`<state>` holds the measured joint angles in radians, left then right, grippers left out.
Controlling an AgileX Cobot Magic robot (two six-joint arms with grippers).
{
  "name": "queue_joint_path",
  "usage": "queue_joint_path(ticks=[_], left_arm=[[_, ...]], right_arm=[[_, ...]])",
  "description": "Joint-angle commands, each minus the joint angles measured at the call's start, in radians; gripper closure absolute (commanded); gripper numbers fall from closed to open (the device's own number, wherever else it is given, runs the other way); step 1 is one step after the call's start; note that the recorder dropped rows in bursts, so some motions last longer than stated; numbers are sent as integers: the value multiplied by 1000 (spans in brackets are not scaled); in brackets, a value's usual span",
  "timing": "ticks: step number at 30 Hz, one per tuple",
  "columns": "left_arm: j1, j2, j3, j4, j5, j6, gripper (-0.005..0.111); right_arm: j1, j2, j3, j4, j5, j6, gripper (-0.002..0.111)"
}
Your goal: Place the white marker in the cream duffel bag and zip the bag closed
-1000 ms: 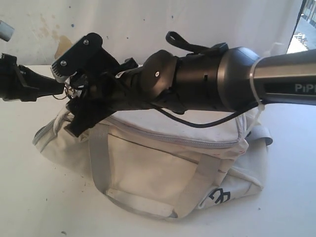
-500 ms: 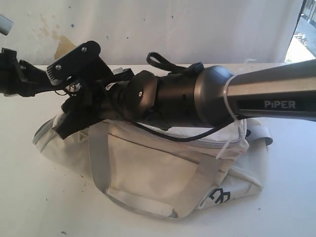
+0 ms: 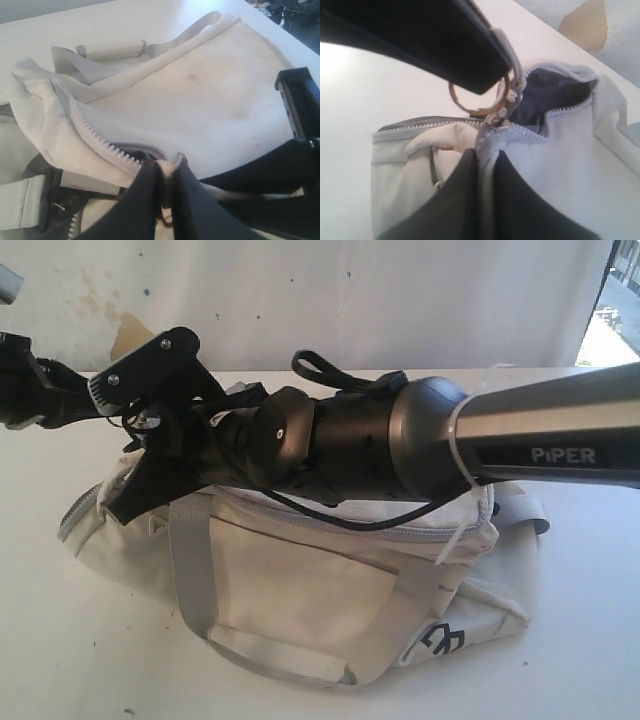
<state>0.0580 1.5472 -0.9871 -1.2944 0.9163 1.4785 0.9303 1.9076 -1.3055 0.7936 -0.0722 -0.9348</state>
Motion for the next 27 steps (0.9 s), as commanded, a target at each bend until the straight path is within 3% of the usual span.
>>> queue_joint_path(ticks=[1,6,9,13,20,24,27], left_arm=[[0,-12,-72,-25,-44,-187,107],[0,-12,-158,109,-53,-428,107],[0,-12,-184,264,-84,-522,107],[0,-12,-190,359,-124,-609,107],[0,-12,-190,329,-122,-618,107],[0,-12,-190,271,-16,-550,107],[0,-12,-190,235,-25,-537,107]], right_arm=[[4,-11,1,-7,100,-6,108],[4,-15,1,-48,113,-11,108],[4,-22,1,-66,121,-11,108],[4,-22,3,-73,150,-11,108],[4,-22,3,-148,202,-11,108],[4,-20,3,-140,170,-2,108],[4,-20,3,-136,160,12,103]])
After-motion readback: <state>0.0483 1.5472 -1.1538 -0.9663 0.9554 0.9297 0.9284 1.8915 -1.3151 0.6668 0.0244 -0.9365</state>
